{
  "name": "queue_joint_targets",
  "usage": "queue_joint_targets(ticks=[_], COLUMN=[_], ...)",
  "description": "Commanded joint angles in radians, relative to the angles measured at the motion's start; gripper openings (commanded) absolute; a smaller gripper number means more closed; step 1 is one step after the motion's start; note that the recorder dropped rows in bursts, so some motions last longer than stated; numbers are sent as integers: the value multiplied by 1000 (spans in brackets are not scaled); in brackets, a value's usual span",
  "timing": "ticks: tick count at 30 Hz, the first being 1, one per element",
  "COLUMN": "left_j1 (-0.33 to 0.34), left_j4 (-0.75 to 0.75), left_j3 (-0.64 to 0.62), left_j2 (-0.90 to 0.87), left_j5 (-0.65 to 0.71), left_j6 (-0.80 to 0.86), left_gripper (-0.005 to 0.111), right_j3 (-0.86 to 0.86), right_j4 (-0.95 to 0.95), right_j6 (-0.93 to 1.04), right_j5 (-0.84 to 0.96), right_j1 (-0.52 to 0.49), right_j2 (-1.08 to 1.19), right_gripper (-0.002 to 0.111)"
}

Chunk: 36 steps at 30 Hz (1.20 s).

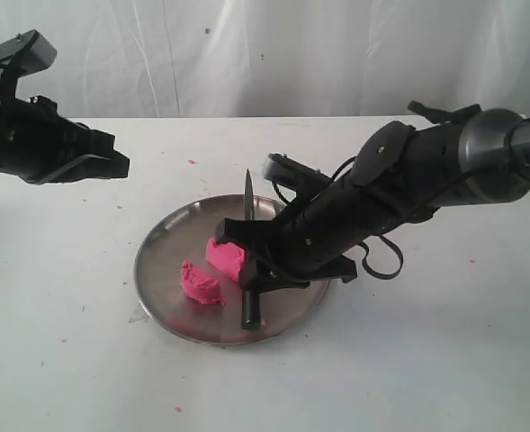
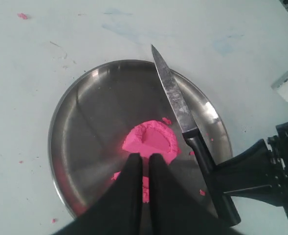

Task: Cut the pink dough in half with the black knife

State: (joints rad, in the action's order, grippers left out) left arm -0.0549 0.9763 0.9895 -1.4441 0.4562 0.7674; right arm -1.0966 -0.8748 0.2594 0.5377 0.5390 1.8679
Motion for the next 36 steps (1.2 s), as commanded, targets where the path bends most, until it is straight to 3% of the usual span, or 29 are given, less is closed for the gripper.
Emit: queue_joint_targets(ticks=[1, 29, 31, 36], left_j1=[3, 3, 3, 3], left_j4=[18, 18, 18, 18], left_j3=[-19, -23, -23, -22], left_j2=[14, 14, 14, 14], left_j5=[13, 17, 17, 35], left_j6=[-9, -6, -6, -6], left_gripper=[12, 12, 12, 12], right_j3=[4, 4, 4, 4], right_j4=[-26, 150, 150, 158], right_j6=[25, -146, -146, -141], right_j5=[-46, -62, -64, -102], right_j1=[-12, -22, -22, -22], right_j2=[31, 92, 89, 40], right_gripper=[0, 1, 6, 39])
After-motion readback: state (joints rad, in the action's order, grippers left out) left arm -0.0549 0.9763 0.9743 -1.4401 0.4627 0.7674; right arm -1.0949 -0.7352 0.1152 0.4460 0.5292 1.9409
